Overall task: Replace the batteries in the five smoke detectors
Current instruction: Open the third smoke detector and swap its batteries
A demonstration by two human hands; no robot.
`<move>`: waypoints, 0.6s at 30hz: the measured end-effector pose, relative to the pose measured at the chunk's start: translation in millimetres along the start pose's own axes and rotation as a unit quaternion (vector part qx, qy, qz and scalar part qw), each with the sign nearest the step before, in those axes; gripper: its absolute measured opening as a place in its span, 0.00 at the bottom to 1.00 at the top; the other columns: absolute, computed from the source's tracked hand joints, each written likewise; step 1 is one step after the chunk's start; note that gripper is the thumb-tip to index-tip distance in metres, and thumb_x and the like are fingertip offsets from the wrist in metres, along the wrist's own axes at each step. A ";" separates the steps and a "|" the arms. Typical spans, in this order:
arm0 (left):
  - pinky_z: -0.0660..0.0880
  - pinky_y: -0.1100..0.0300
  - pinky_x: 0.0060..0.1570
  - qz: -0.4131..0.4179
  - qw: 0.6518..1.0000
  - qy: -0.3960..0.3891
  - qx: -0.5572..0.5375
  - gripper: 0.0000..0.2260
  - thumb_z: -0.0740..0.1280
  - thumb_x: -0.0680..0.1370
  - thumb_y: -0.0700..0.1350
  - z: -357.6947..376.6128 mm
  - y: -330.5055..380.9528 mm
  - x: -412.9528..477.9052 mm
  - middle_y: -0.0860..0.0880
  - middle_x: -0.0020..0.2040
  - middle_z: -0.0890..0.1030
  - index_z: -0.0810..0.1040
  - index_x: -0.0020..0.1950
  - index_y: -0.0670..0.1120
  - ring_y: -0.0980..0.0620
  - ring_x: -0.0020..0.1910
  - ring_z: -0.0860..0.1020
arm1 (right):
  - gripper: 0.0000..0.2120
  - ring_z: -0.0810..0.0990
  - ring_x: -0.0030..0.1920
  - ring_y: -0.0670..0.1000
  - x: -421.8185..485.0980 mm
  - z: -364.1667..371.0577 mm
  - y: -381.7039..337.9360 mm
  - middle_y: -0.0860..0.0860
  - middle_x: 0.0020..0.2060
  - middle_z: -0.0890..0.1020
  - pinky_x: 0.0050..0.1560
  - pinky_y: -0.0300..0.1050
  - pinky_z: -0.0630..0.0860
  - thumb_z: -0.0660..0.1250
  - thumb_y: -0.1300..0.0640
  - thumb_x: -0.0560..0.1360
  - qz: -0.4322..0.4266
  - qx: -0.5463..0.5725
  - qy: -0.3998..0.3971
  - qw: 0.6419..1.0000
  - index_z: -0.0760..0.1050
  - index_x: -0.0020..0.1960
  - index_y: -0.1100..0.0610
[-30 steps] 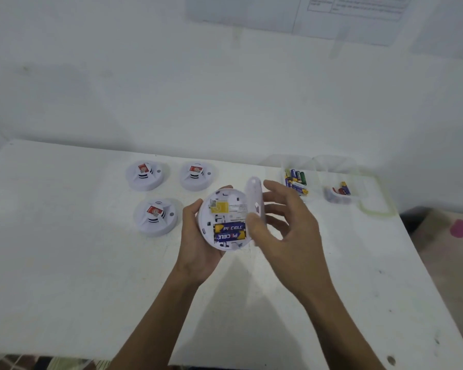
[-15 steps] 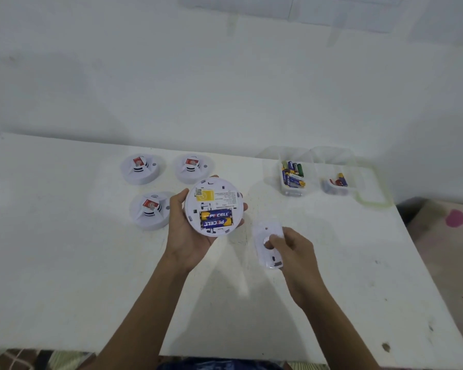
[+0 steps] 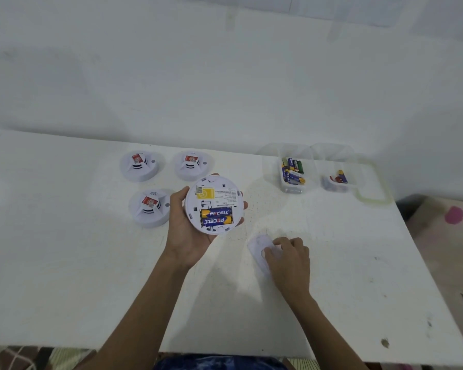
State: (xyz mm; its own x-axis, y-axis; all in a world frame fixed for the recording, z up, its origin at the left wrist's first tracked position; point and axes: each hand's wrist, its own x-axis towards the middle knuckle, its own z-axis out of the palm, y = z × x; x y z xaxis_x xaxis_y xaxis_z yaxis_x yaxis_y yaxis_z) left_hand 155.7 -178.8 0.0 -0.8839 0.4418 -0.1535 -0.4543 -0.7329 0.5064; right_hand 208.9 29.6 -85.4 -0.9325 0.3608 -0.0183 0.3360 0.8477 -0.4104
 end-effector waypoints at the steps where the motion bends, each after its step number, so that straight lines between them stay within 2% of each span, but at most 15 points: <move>1: 0.71 0.37 0.61 -0.001 1.000 0.002 0.000 0.41 0.70 0.68 0.58 0.5 0.2 0.1 0.37 0.69 0.69 0.59 0.76 0.46 0.34 0.62 0.75 | 0.16 0.73 0.52 0.52 -0.3 -1.2 -0.5 0.54 0.54 0.77 0.50 0.39 0.68 0.65 0.48 0.76 -0.003 0.011 -0.002 1.000 0.77 0.59 0.56; 3: 0.73 0.38 0.60 -0.002 1.000 0.004 -0.001 0.41 0.70 0.68 0.58 2.3 0.5 0.0 0.37 0.70 0.69 0.59 0.76 0.46 0.34 0.62 0.75 | 0.16 0.73 0.54 0.52 -0.7 -6.1 -5.4 0.54 0.56 0.77 0.53 0.41 0.70 0.65 0.49 0.76 -0.008 0.052 -0.001 0.999 0.76 0.60 0.55; 5: 0.75 0.39 0.57 0.001 1.000 0.003 -0.005 0.41 0.72 0.67 0.58 4.3 0.1 -0.1 0.37 0.70 0.69 0.60 0.76 0.46 0.34 0.61 0.76 | 0.13 0.75 0.53 0.52 -2.0 -17.8 -17.1 0.53 0.54 0.77 0.51 0.41 0.71 0.67 0.52 0.75 -0.034 0.119 0.025 0.992 0.77 0.57 0.56; 7: 0.76 0.40 0.55 -0.002 1.000 0.011 -0.011 0.43 0.73 0.67 0.58 2.8 -0.2 0.5 0.37 0.71 0.66 0.59 0.76 0.46 0.35 0.61 0.76 | 0.09 0.78 0.48 0.52 -4.9 -35.4 -34.8 0.52 0.49 0.78 0.46 0.35 0.71 0.67 0.54 0.75 -0.083 0.192 0.065 0.976 0.78 0.53 0.56; 10: 0.77 0.41 0.54 0.010 0.999 0.035 0.004 0.42 0.73 0.67 0.58 4.9 0.2 0.2 0.37 0.71 0.67 0.61 0.76 0.46 0.36 0.61 0.76 | 0.12 0.77 0.41 0.46 -11.2 -65.7 -65.3 0.49 0.45 0.78 0.42 0.24 0.68 0.63 0.50 0.73 -0.153 0.241 0.113 0.952 0.79 0.49 0.56; 11: 0.78 0.43 0.52 0.020 0.999 0.040 0.015 0.37 0.72 0.67 0.58 7.6 -0.3 -0.3 0.38 0.69 0.71 0.67 0.73 0.46 0.38 0.60 0.77 | 0.13 0.76 0.41 0.44 -13.5 -73.8 -74.7 0.48 0.44 0.79 0.43 0.22 0.68 0.62 0.48 0.74 -0.180 0.244 0.131 0.944 0.79 0.48 0.56; 13: 0.81 0.50 0.44 0.056 0.996 0.057 0.032 0.21 0.68 0.67 0.56 12.2 -1.7 -2.1 0.43 0.56 0.82 0.83 0.57 0.49 0.45 0.52 0.82 | 0.14 0.74 0.41 0.43 -18.0 -85.9 -89.5 0.49 0.43 0.79 0.44 0.22 0.67 0.62 0.48 0.74 -0.233 0.238 0.160 0.929 0.79 0.47 0.57; 14: 0.81 0.54 0.40 0.069 0.995 0.063 0.038 0.18 0.64 0.67 0.56 14.8 -1.8 -3.9 0.46 0.50 0.85 0.86 0.49 0.51 0.48 0.47 0.84 | 0.14 0.75 0.42 0.44 -19.6 -89.6 -95.3 0.50 0.43 0.80 0.44 0.21 0.66 0.62 0.48 0.74 -0.259 0.230 0.166 0.923 0.79 0.47 0.58; 15: 0.81 0.55 0.39 0.071 0.994 0.069 0.039 0.18 0.60 0.69 0.56 16.5 -2.1 -5.0 0.47 0.49 0.85 0.86 0.47 0.51 0.49 0.46 0.84 | 0.15 0.75 0.44 0.46 -20.5 -91.9 -99.8 0.51 0.44 0.80 0.45 0.22 0.66 0.62 0.48 0.75 -0.288 0.215 0.166 0.918 0.79 0.48 0.59; 18: 0.81 0.54 0.43 0.059 0.995 0.082 0.023 0.22 0.52 0.77 0.55 16.7 -0.8 -6.3 0.44 0.55 0.82 0.83 0.56 0.49 0.47 0.50 0.82 | 0.11 0.74 0.49 0.48 -18.0 -93.0 -107.8 0.53 0.47 0.79 0.47 0.26 0.67 0.65 0.50 0.75 -0.377 0.147 0.145 0.903 0.78 0.50 0.57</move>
State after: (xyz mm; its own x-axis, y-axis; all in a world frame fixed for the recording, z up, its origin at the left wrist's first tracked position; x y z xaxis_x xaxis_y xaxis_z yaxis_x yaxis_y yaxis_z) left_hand 163.5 -172.3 14.7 -0.9386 0.2608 -0.2259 -0.3444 -0.7489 0.5661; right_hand 201.8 -32.1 43.9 -0.7933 -0.1521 0.5895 -0.4686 0.7707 -0.4318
